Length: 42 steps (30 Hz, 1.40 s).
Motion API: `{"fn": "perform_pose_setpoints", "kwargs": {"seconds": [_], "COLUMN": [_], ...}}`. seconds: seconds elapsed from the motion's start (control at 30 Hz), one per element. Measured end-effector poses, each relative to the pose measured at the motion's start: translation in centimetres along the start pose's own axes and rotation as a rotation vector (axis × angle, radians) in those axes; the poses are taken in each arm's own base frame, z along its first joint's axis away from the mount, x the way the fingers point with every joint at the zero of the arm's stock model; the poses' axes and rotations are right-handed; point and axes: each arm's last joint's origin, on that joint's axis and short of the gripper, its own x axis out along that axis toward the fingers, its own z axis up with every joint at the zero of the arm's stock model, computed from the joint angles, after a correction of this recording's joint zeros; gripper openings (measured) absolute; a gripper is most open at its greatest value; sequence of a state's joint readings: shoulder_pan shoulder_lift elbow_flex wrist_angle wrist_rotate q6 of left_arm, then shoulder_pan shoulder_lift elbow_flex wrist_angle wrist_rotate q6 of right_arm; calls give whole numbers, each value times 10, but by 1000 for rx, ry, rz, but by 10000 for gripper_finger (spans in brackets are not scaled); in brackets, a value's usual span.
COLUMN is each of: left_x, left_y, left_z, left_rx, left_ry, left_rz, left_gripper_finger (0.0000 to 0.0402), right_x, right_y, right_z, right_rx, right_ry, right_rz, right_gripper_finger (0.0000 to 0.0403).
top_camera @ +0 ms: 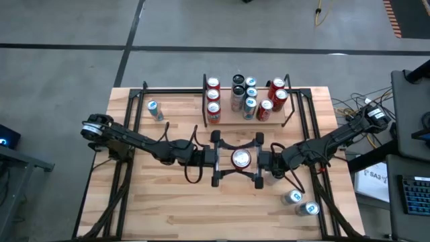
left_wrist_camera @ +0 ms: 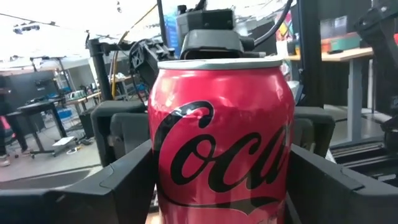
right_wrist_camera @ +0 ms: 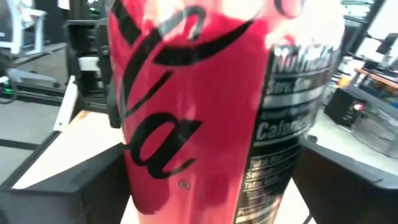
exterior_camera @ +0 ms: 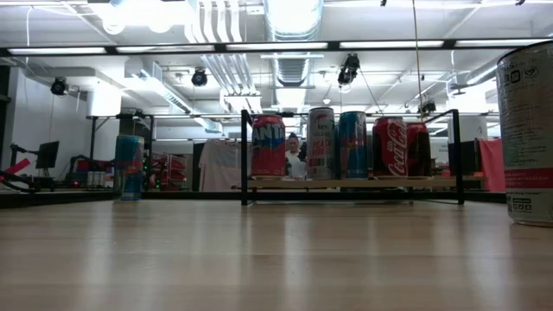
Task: Place canned beverage on shelf
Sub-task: Put the dark red soda can on the shelf
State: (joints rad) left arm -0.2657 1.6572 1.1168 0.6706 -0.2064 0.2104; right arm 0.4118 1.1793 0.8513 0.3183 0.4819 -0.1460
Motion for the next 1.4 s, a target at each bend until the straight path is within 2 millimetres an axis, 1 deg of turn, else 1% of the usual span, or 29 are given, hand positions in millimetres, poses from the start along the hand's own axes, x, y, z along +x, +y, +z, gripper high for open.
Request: {"fn": "perform_pose_setpoints", "kwargs": {"seconds": [0.1,0.27,0.43,0.53,0.57,0.7,0.83,0.97,1.17,1.27,1.4], "left_x": [-3,-11,-17,-20,-21,-25,-27,-28,-28,-28,-28], "left_y": [2,8,11,12,12,13,12,12,12,12,12], "left_z": [2,6,8,5,3,-8,-15,-17,-17,-16,-16], "left_rx": [27,71,119,159,176,224,215,208,204,203,202], "left_ry": [39,137,205,250,274,372,405,409,403,401,400], "left_rz": [57,136,187,213,229,268,286,285,289,290,291], "left_gripper_finger": [282,282,282,282,282,282,283,283,283,283,283], "right_x": [-1,-6,-10,-11,-11,-12,-8,1,26,35,46], "right_y": [-2,-7,-12,-14,-16,-19,-19,-18,-15,-16,-17], "right_z": [0,3,12,22,28,43,57,70,73,75,76], "right_rx": [4,29,42,54,71,76,58,34,10,29,73], "right_ry": [9,36,106,176,186,283,359,400,494,537,591], "right_rz": [-49,-117,-156,-179,-187,-209,-223,-234,-259,-273,-238], "right_gripper_finger": [390,395,396,397,397,397,397,398,398,398,398]}}
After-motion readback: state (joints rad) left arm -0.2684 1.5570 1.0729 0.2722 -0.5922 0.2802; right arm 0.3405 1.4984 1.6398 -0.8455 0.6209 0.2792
